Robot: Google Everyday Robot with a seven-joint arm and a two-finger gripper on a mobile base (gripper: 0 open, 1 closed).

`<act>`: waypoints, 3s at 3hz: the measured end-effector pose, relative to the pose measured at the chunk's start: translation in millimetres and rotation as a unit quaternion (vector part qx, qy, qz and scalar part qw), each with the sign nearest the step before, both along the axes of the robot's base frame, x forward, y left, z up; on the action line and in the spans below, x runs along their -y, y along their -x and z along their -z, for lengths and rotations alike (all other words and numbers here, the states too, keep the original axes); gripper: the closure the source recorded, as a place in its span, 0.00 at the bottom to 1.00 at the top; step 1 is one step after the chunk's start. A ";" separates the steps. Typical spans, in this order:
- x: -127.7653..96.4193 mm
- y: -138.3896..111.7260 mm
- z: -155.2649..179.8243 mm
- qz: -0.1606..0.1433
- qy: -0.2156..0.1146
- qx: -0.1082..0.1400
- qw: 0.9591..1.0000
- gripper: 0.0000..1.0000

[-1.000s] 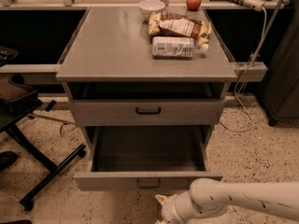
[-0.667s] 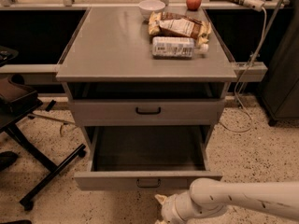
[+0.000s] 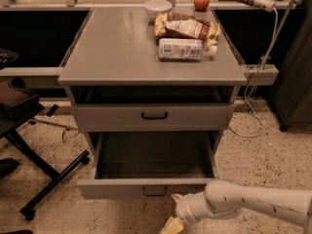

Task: Close middle drawer

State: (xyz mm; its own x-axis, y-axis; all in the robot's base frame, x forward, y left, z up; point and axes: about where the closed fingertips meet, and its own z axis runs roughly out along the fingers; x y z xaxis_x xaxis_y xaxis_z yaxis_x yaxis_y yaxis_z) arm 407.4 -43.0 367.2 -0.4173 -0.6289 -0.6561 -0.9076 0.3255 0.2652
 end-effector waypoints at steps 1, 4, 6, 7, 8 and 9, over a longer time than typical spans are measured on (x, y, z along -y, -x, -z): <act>13.5 -38.7 5.4 0.023 0.008 0.002 1.000 0.00; -6.7 -99.9 -45.1 0.018 0.019 0.099 0.995 0.00; -25.4 -123.0 -41.1 0.006 0.012 0.107 0.994 0.00; -25.2 -150.0 -29.1 0.016 0.015 0.116 0.993 0.00; -30.5 -186.3 -23.7 0.027 0.015 0.129 0.991 0.00; -29.2 -185.6 -23.5 0.028 0.015 0.129 0.991 0.00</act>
Offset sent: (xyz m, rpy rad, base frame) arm 0.0946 -0.0202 0.0116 -0.0471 -0.0968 -0.0945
